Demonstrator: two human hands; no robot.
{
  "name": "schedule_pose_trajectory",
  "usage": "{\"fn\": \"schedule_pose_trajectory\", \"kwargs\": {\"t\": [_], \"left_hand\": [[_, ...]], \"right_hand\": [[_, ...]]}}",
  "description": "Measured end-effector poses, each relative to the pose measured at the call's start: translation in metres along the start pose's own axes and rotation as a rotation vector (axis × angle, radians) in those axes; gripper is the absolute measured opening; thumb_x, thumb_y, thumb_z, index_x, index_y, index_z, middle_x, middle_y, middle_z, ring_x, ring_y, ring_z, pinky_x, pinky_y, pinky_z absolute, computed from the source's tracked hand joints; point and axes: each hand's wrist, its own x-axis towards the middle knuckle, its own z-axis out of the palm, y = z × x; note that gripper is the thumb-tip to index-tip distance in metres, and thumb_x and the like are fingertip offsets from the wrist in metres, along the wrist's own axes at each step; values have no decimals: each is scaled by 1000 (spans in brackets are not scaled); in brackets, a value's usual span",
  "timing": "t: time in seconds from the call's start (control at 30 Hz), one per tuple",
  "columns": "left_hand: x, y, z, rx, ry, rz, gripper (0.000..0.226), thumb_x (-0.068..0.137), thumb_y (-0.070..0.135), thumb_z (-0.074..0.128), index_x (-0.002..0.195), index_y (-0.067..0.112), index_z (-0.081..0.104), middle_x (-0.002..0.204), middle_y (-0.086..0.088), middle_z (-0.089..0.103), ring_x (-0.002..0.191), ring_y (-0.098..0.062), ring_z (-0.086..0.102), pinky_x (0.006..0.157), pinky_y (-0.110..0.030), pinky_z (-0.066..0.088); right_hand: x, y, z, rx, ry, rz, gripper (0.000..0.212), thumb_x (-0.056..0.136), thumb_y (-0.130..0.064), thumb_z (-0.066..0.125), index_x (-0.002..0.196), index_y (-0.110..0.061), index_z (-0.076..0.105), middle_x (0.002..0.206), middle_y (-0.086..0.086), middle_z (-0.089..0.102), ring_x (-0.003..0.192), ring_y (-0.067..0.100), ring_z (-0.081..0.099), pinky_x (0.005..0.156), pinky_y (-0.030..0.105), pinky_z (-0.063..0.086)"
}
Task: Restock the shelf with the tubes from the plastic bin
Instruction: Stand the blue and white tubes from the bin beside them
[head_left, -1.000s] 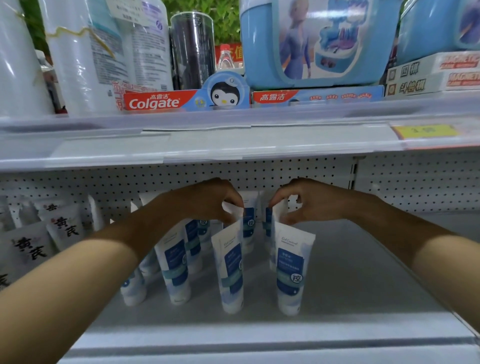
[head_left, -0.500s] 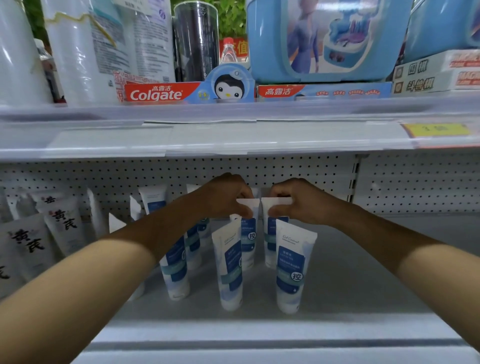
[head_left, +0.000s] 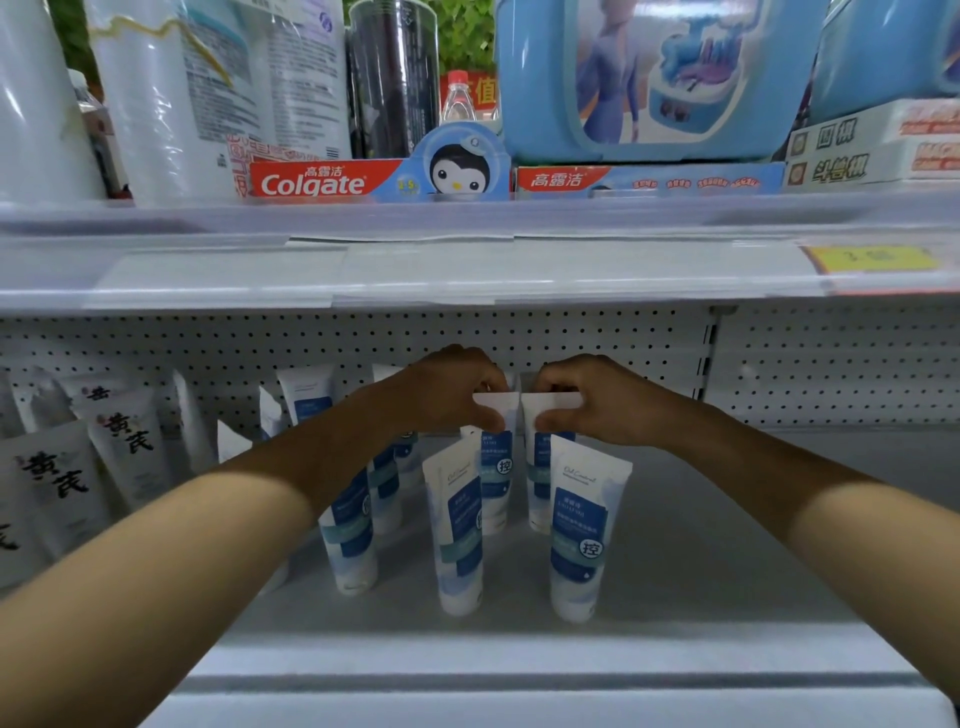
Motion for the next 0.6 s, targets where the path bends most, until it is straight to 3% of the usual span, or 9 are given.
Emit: {"fn": "schedule_pose_trajectory", "kwargs": {"t": [0.1, 0.23, 0.37, 0.43, 0.53, 0.6], "left_hand": [[-4, -1, -1, -77, -9, -9, 27, 82, 24, 74, 107, 15, 68, 102, 0, 65, 84, -9, 56, 69, -20, 43], [-14, 11, -17, -85, 52, -84, 30, 88, 25, 67, 116, 16, 66, 114, -1, 67, 93, -6, 58, 83, -19, 45], [-35, 25, -30, -117, 234, -139, 28, 95, 34, 54, 119, 22, 64, 113, 5, 65, 91, -2, 55, 69, -1, 37], [-52, 34, -32, -201, 289, -158, 29, 97, 40, 49, 115, 25, 65, 108, 9, 65, 89, -1, 58, 72, -1, 39], [-74, 45, -26, -334, 332, -128, 36, 95, 50, 42, 112, 28, 64, 109, 11, 67, 98, -5, 61, 88, -20, 48], [-82, 50, -19, -379, 337, -163, 40, 93, 51, 42, 123, 28, 57, 119, 9, 63, 102, -5, 58, 86, -15, 46]], "right_hand": [[-2, -1, -1, 11, 11, 11, 14, 81, -21, 76, 90, -16, 66, 90, -1, 68, 85, 19, 63, 79, 43, 53], [-8, -2, -3, -27, 95, 9, 17, 83, -28, 73, 96, -20, 67, 95, -6, 67, 87, 14, 62, 82, 42, 53], [-19, -5, -9, -126, 363, -12, 18, 89, -30, 65, 104, -21, 68, 103, -3, 65, 86, 15, 61, 79, 39, 54], [-28, -10, -12, -74, 445, -58, 12, 91, -24, 62, 98, -17, 70, 97, -1, 68, 82, 17, 62, 77, 39, 54], [-44, -25, -12, 133, 415, -41, 18, 95, -22, 57, 92, -12, 72, 88, 0, 71, 82, 18, 64, 76, 30, 51], [-55, -37, -10, 223, 366, -17, 27, 95, -33, 55, 91, -11, 71, 88, 1, 72, 83, 16, 65, 73, 27, 51]]}}
